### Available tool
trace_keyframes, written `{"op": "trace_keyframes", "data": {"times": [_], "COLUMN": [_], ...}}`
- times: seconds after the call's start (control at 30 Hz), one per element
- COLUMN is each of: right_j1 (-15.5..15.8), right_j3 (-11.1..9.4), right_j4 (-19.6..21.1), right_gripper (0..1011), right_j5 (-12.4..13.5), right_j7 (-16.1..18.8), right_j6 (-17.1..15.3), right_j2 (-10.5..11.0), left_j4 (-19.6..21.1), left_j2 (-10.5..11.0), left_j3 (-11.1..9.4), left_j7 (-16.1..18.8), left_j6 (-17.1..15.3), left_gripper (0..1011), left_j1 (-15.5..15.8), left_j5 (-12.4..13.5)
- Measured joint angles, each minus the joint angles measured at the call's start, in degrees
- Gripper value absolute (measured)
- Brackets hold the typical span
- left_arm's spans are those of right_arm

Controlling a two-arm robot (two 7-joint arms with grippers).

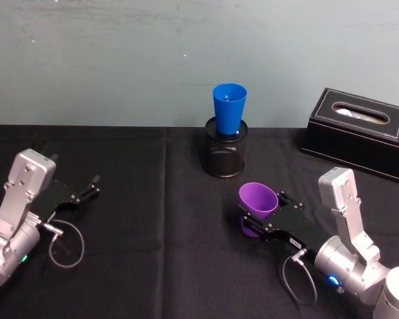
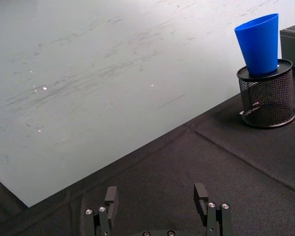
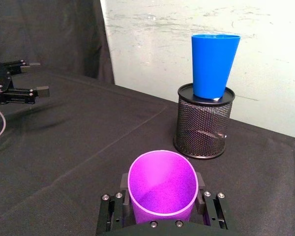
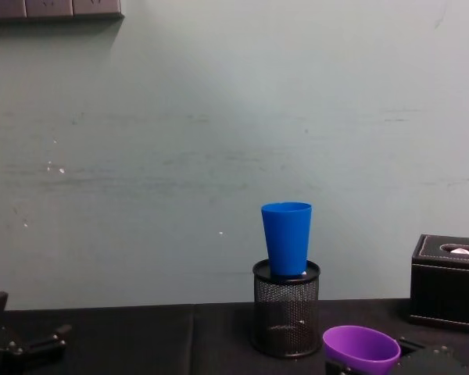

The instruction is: Pick up one cup with a gripper and tap it against the other cup.

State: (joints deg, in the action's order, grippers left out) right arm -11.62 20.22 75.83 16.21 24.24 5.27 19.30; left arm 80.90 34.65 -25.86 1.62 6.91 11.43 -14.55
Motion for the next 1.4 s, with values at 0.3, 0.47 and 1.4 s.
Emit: {"op": "trace_keyframes", "data": {"times": [0.3,0.47,1.4], "right_j1": [0.0,0.0,0.0], "right_j3": [0.0,0.0,0.0], "right_j4": [0.0,0.0,0.0], "right_gripper": [730,729,1003], "right_j5": [0.0,0.0,0.0], "right_j7": [0.0,0.0,0.0], "right_j6": [0.0,0.0,0.0], "right_j2": [0.0,0.0,0.0], "left_j4": [0.0,0.0,0.0], "left_j2": [0.0,0.0,0.0], "left_j3": [0.0,0.0,0.0], "left_j7": [0.0,0.0,0.0], "left_j6": [0.0,0.0,0.0], "left_gripper": [1011,1011,1011], "left_j1": [0.0,0.0,0.0], "left_j5": [0.0,0.0,0.0]}}
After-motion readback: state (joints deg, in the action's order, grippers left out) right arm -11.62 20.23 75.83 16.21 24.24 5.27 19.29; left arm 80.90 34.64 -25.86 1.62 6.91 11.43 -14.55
